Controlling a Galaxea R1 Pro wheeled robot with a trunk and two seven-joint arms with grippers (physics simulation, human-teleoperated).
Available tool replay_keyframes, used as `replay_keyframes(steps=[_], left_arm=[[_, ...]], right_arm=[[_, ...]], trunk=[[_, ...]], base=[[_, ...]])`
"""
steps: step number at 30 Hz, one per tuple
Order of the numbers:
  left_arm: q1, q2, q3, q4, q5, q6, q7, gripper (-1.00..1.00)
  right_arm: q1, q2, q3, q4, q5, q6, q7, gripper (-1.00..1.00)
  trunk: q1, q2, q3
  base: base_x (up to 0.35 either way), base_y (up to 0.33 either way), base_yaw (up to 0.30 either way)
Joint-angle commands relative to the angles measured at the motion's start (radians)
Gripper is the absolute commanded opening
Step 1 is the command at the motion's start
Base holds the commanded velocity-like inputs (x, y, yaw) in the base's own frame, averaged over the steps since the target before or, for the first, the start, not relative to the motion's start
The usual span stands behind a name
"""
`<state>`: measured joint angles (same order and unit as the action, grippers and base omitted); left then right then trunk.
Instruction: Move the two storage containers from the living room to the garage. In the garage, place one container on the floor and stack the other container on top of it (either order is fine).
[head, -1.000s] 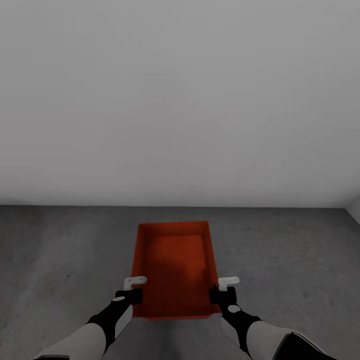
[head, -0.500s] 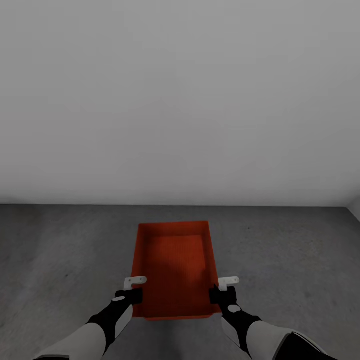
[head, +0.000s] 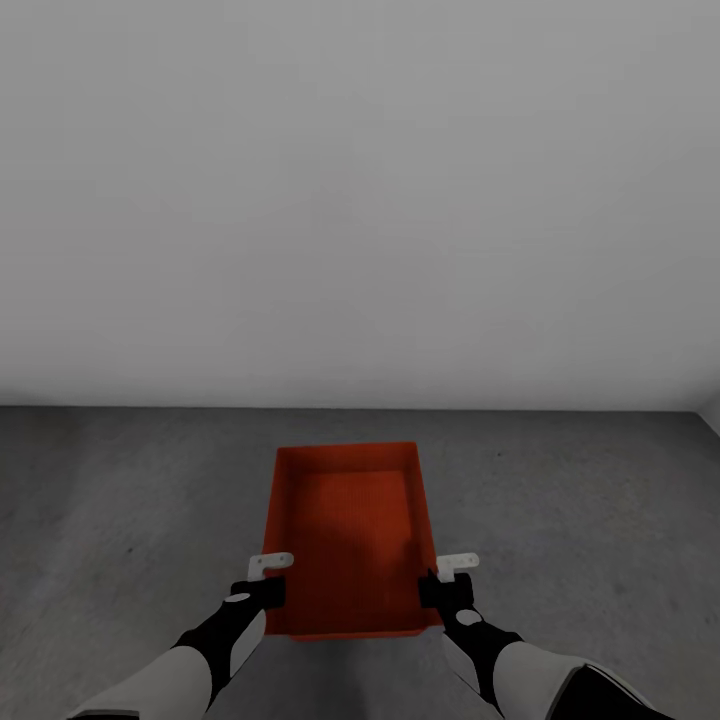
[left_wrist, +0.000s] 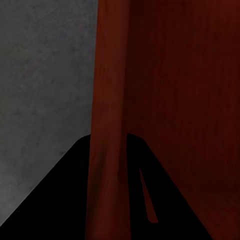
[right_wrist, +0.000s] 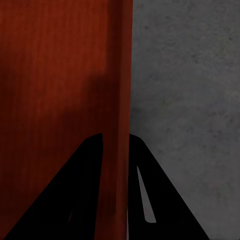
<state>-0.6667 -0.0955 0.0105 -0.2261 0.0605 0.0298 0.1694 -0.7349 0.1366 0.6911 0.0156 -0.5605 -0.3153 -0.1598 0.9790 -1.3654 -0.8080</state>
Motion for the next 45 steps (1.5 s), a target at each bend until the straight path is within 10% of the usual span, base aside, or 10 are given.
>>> replay_keyframes(steps=[1,45], left_arm=[[-0.001,0.031,0.034,-0.015,0.027,0.004,0.005,-1.00],[-0.001,0.030,0.034,-0.016,0.025,0.002,0.007,-1.00]], right_arm=[[0.000,0.000,-0.047,0.003,0.005,0.001,-0.003,-1.00],[0.000,0.000,-0.047,0.003,0.005,0.001,-0.003,-1.00]], trunk=[[0.004,-0.008,-0.004],[0.015,-0.029,-0.013]], base=[[0.000,0.000,0.000],[-0.021,0.000,0.000]])
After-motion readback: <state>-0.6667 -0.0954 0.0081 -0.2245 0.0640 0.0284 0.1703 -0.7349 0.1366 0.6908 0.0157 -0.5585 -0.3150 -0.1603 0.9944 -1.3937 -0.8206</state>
